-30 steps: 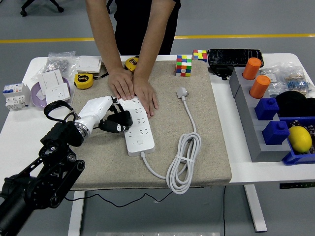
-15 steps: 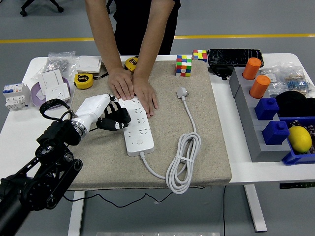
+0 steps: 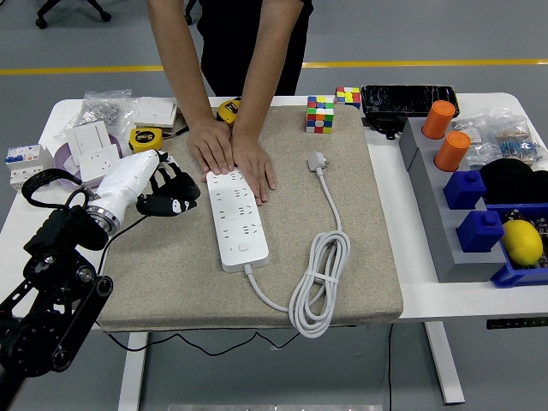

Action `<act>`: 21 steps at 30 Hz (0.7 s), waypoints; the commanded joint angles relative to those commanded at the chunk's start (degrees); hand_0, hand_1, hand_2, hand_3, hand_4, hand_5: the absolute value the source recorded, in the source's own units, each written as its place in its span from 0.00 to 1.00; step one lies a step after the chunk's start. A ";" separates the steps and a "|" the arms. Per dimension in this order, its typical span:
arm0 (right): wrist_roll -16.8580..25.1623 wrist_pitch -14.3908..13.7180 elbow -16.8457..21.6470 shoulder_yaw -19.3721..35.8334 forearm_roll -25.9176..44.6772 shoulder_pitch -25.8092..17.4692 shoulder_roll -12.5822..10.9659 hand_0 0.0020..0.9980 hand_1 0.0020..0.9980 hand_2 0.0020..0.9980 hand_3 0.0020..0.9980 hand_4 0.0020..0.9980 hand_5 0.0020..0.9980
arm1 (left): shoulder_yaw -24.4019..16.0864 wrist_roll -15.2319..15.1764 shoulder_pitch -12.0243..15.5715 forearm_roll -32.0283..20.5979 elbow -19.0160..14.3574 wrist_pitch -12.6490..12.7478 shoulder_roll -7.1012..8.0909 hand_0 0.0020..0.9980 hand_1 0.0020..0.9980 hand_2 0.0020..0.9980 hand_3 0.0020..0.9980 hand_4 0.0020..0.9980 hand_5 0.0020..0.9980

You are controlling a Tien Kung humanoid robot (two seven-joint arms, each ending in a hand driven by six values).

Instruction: Pick up the plug,place it near the board,insert it into the board,press the button

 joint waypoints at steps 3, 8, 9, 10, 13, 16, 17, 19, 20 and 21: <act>-0.01 0.01 0.00 0.01 -0.03 -0.05 0.01 0.86 0.77 0.76 0.79 1.00 0.86 | -0.43 -0.15 0.97 0.00 1.07 0.00 0.26 0.51 0.34 0.35 0.49 0.62 0.10; 0.11 -0.14 0.00 -0.24 0.54 0.06 0.02 0.86 0.77 0.76 0.79 1.00 0.87 | -0.58 -0.35 1.99 0.00 2.70 0.08 0.01 0.52 0.37 0.38 0.51 0.66 0.11; 0.06 -0.21 0.00 -0.37 0.71 0.13 0.04 0.86 0.77 0.76 0.79 1.00 0.87 | -0.71 -0.31 2.16 0.00 2.84 0.08 -0.13 0.52 0.37 0.38 0.51 0.66 0.11; 0.02 -0.24 0.00 -0.55 0.86 0.14 0.04 0.86 0.77 0.76 0.79 1.00 0.87 | -0.74 -0.31 2.26 0.00 2.89 0.07 -0.21 0.52 0.37 0.38 0.51 0.66 0.11; -0.10 -0.20 0.00 -0.59 0.60 0.12 0.00 0.86 0.77 0.76 0.79 1.00 0.87 | -0.60 -0.49 2.31 0.00 2.96 0.07 -0.28 0.53 0.44 0.45 0.53 0.91 0.26; -0.17 -0.14 0.00 -0.18 0.24 0.04 -0.05 0.86 0.77 0.76 0.79 1.00 0.87 | -0.40 -0.79 2.17 -1.22 3.10 -0.29 -0.34 0.53 0.44 0.45 0.53 0.91 0.26; -0.20 -0.12 0.00 -0.07 0.15 0.03 -0.06 0.86 0.77 0.76 0.79 1.00 0.87 | -0.33 -0.82 2.13 -1.78 3.15 -0.56 -0.34 0.53 0.44 0.45 0.53 0.91 0.26; -0.18 -0.13 0.00 0.03 0.13 0.02 -0.05 0.86 0.77 0.76 0.79 1.00 0.87 | -0.17 -0.78 2.13 -2.80 3.29 -1.28 -0.32 0.73 0.79 0.75 0.76 1.00 0.62; -0.14 -0.13 0.00 0.01 0.21 0.04 -0.03 0.86 0.77 0.76 0.79 1.00 0.87 | -0.10 -0.88 2.14 -3.63 3.42 -1.69 -0.33 0.73 0.79 0.75 0.76 1.00 0.62; -0.12 -0.14 0.00 -0.01 0.25 0.04 -0.02 0.86 0.77 0.76 0.79 1.00 0.87 | -0.08 -0.93 2.14 -3.99 3.47 -1.85 -0.33 0.73 0.79 0.75 0.76 1.00 0.62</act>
